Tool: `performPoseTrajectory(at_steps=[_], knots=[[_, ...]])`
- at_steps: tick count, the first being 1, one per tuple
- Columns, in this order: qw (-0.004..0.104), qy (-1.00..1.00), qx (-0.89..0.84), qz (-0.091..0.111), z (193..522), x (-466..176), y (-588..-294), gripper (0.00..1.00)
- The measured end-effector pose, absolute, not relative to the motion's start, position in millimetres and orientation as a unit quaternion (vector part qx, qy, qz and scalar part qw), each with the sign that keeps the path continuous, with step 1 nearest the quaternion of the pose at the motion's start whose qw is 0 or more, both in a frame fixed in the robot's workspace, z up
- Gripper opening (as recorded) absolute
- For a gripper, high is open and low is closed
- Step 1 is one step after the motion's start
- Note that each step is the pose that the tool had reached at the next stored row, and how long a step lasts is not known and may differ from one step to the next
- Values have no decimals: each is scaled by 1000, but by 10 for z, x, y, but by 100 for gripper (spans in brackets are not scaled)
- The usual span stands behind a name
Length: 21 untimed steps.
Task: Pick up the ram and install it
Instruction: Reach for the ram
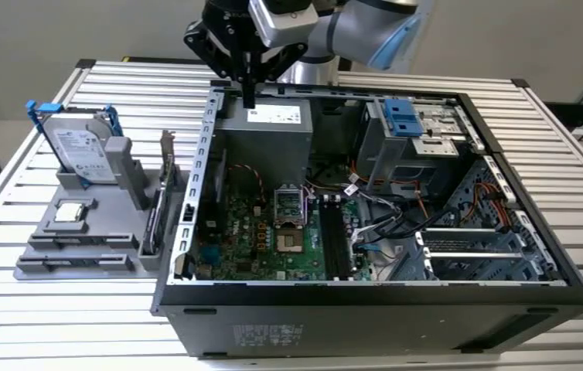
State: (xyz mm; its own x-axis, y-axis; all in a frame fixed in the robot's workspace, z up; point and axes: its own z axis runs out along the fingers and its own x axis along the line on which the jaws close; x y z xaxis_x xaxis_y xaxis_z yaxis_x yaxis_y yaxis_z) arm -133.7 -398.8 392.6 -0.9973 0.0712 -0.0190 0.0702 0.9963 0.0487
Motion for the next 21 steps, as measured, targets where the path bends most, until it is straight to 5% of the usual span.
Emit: performPoseTrajectory(at_steps=[21], knots=[[10,999,35,24,3926,-1545,-3988,0]])
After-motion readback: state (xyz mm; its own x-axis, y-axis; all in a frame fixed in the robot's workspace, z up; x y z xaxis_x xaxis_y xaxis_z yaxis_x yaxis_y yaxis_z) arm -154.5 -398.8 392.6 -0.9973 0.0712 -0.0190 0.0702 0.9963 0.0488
